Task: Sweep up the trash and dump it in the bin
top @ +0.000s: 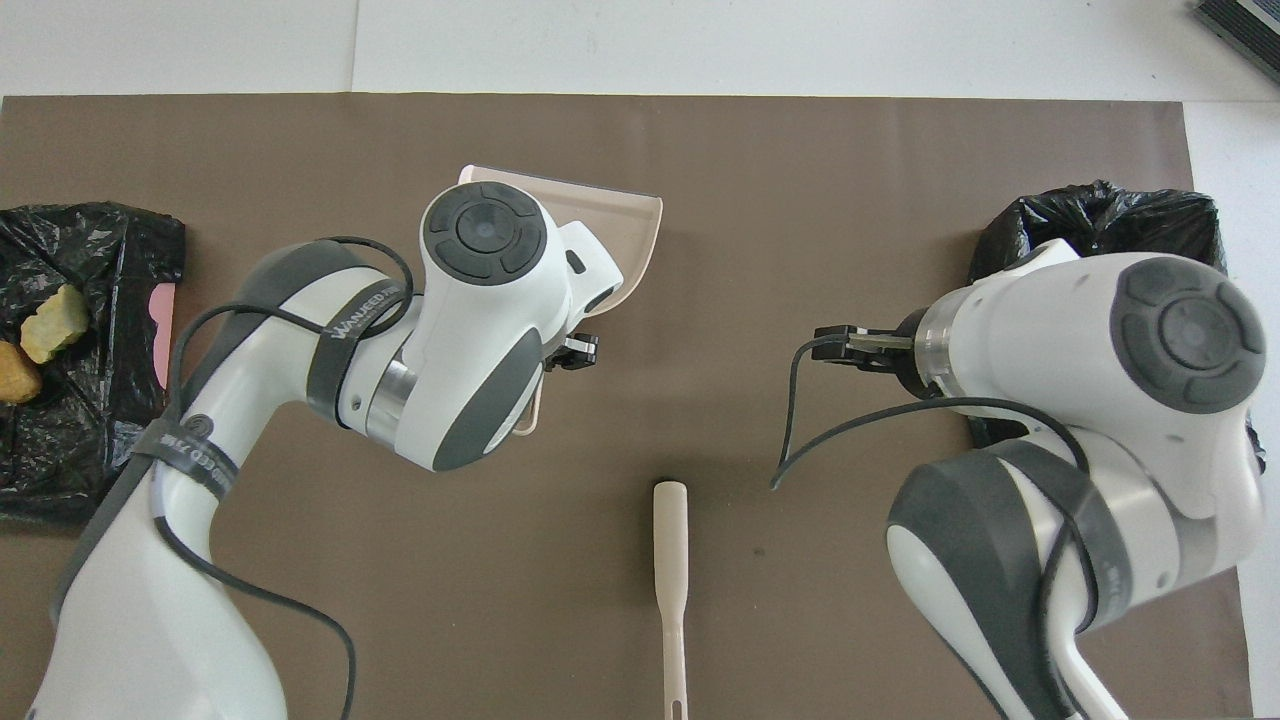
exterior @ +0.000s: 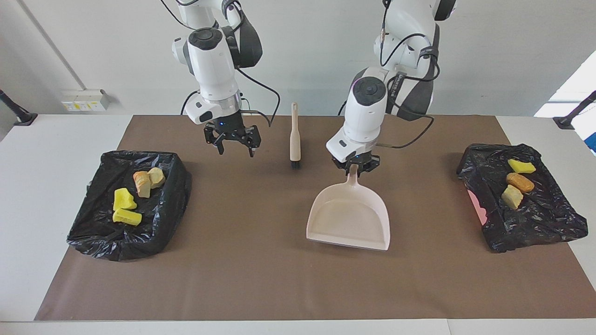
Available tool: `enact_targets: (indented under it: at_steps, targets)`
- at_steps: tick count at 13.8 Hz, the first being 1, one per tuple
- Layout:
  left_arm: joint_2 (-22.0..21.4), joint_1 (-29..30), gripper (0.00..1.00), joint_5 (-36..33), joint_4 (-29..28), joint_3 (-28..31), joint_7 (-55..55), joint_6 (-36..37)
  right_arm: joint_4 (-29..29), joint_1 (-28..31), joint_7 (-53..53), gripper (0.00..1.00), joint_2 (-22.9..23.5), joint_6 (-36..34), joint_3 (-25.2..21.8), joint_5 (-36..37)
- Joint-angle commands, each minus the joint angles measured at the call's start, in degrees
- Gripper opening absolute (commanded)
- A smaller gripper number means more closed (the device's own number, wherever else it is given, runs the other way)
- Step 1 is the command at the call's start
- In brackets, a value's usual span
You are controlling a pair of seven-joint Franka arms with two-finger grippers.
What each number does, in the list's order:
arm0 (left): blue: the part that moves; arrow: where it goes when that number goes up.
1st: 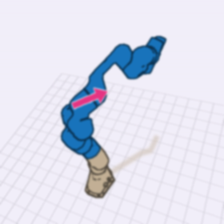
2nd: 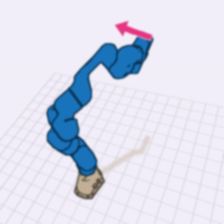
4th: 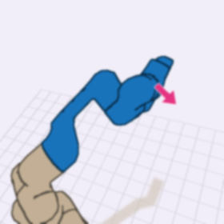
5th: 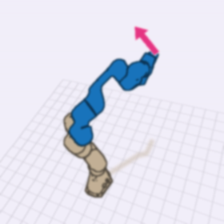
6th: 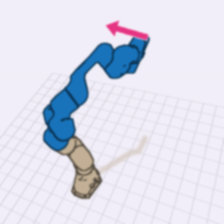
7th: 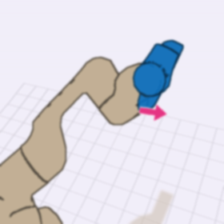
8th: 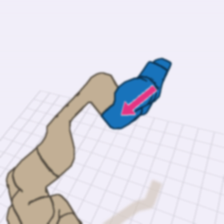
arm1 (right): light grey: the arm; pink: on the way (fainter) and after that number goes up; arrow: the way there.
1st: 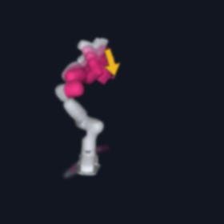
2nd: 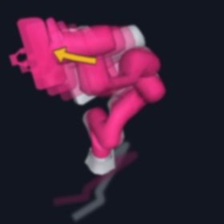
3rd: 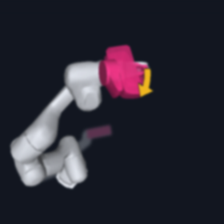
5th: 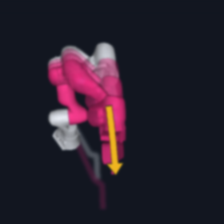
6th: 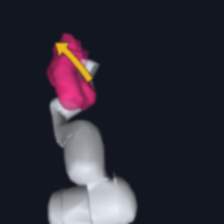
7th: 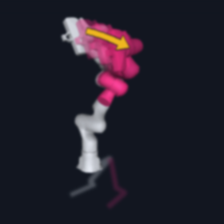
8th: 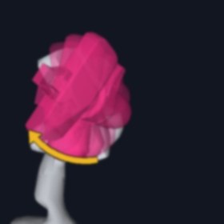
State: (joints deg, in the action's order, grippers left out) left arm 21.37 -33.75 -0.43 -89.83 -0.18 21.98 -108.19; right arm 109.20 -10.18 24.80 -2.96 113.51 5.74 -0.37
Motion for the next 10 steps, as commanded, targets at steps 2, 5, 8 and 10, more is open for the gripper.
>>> enact_targets:
  at_steps: [2,5,8,10]
  targets:
    - [7.3,-3.2,0.0,2.3,9.9,1.2,5.4,0.3,-7.6,4.1,-5.4,1.0,0.2,-9.5,0.4,1.2]
    - [14.1,-6.4,0.0,2.2,16.3,1.4,9.8,0.1,-9.6,7.2,-6.6,1.0,-0.9,-12.3,0.1,1.3]
    - [15.3,-6.8,0.0,3.0,16.4,1.1,11.4,-2.1,-14.4,10.3,-7.9,1.0,-1.0,-15.7,-0.5,1.2]
    - [15.6,-7.4,0.0,3.3,16.1,0.9,11.3,-2.4,-17.1,11.8,-9.6,1.0,-0.9,-19.0,-0.5,1.2]
